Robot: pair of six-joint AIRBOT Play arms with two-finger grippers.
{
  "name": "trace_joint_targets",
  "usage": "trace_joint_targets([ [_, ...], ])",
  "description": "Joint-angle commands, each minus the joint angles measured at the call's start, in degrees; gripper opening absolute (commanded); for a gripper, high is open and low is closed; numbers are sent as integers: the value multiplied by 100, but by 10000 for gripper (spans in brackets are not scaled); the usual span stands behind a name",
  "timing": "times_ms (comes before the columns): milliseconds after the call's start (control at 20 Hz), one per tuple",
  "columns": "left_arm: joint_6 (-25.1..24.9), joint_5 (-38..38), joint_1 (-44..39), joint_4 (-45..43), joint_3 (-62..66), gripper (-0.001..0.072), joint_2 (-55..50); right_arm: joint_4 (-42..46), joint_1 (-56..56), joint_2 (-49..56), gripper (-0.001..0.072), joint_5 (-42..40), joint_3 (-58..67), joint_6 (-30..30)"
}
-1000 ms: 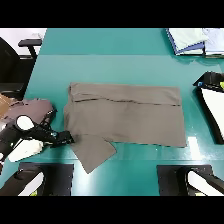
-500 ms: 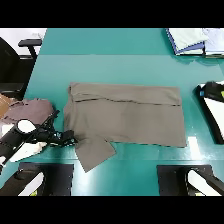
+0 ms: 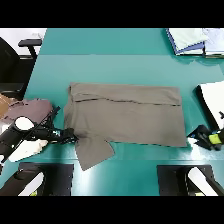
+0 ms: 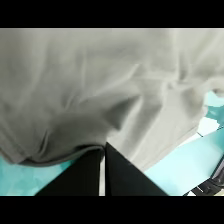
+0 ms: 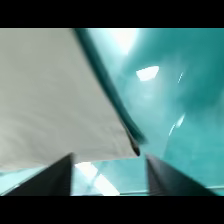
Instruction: Fold the shirts.
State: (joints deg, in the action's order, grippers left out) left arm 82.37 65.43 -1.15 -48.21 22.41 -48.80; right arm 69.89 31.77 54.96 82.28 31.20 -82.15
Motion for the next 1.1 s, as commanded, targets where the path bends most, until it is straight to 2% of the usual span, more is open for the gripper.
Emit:
trace_joint_targets([
  [0, -33, -9, 0, -20, 96, 26, 4, -348, 13, 365, 441, -389, -610, 13],
  [150, -31, 11, 0, -72, 96, 26, 4, -579, -483, 621, 420, -776, -450, 4],
  [250, -33, 83, 0, -125, 98, 25, 4, -514, -848, 754, 255, -828, -225, 7],
  [350, -28, 420, 0, -308, 142, 24, 7, -431, -1172, 789, 60, -754, 20, 9],
  [400, -17, 632, 0, -516, 232, 24, 15, -249, -1325, 778, 19, -634, 155, 11],
  [500, 74, 966, 0, -872, 455, 23, 92, 356, -1639, 601, 18, -269, 389, 7],
  [650, 415, 1412, 0, -1084, 531, 23, 778, 1167, -1945, -146, 18, 358, 483, 7],
  [850, 791, 2879, 0, -1064, 619, 23, 1554, 1725, -2057, -1261, 18, 1224, 492, 7],
  [950, 789, 2861, 0, -1080, 999, 23, 1521, 1703, -2052, -1596, 17, 1292, 492, -4],
  [1050, 741, 2212, 0, -1198, 1469, 23, 1381, 1554, -2057, -1683, 17, 1189, 492, -94],
])
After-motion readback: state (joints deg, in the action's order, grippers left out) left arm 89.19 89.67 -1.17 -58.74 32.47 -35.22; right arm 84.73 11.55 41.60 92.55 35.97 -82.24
